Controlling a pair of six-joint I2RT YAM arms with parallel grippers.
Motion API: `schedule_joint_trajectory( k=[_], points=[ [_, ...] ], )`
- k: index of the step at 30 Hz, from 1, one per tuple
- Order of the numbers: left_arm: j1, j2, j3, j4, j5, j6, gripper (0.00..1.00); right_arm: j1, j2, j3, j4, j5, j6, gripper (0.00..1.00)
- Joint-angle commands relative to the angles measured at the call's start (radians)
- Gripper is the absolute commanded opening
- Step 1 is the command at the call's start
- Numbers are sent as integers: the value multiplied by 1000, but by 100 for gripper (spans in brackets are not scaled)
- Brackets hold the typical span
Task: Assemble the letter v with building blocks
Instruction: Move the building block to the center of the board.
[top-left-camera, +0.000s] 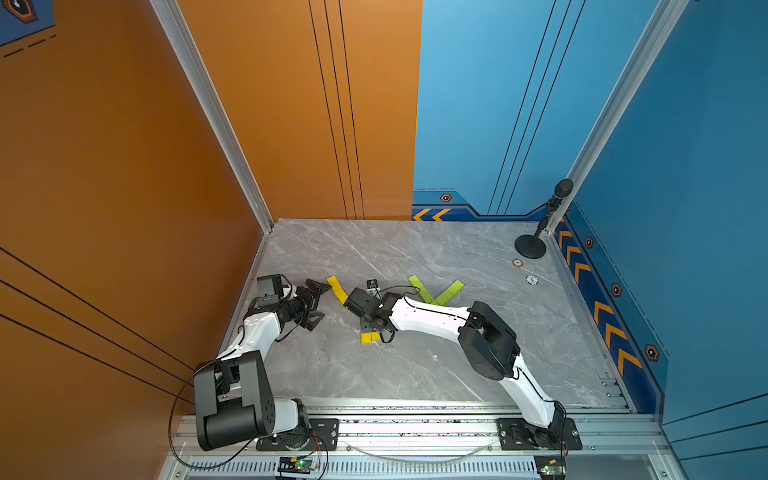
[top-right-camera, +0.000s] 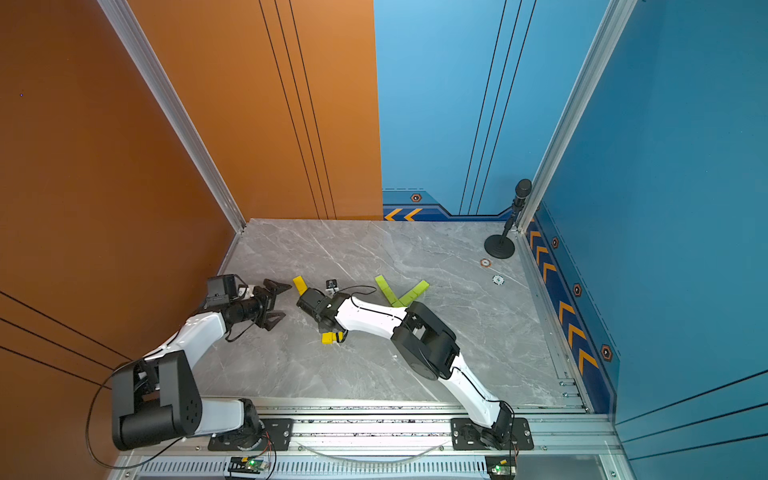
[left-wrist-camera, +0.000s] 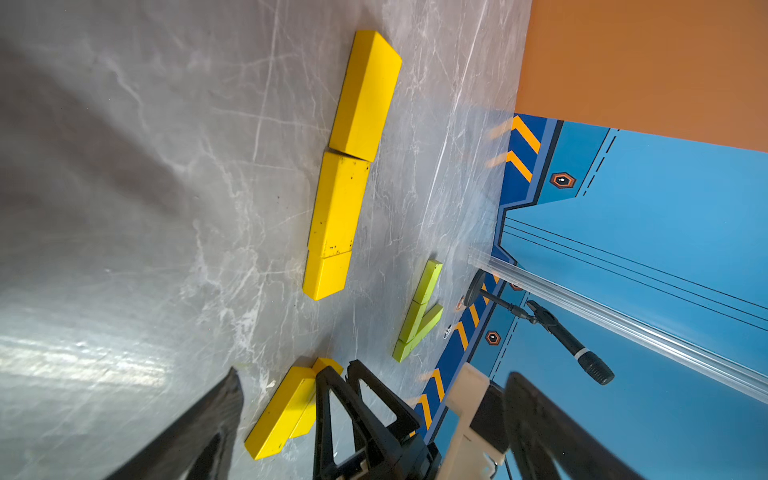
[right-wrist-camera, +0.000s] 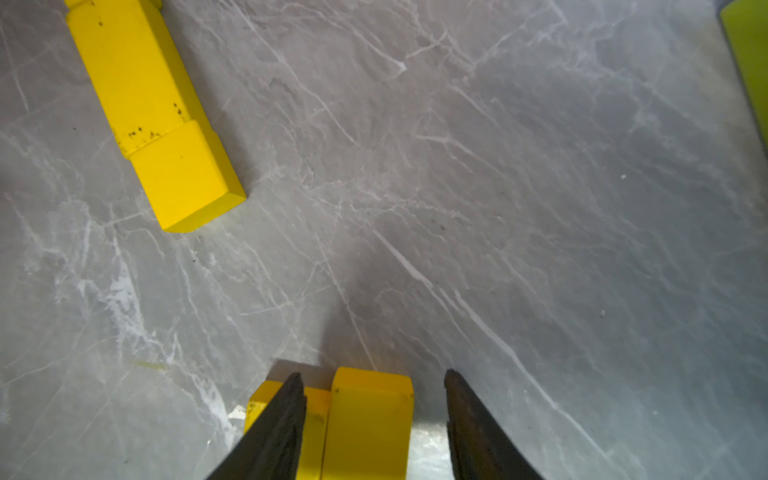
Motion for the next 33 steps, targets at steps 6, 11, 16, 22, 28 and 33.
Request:
schedule_joint_trajectory(
  k=[6,11,16,22,28,33],
  points=[
    [-29,112,66,72,-68,-28,98,-3,-8,-51,-34,17,11,52],
    [-65,237,121,164,-116,-62,98,-4,-13,-63,-28,19,4,52],
    [-97,352,173,235,-135,-78,98,-7,-29,-80,-16,16,1,52],
    [-119,435,228,246,-147,-70,98,-19,-56,-116,8,6,-1,52],
    [-125,474,233,250,-146,-64,98,-26,-76,-138,23,8,-4,52],
    [-129,457,207,241,-147,-62,98,-30,-78,-143,31,7,-3,52]
  ],
)
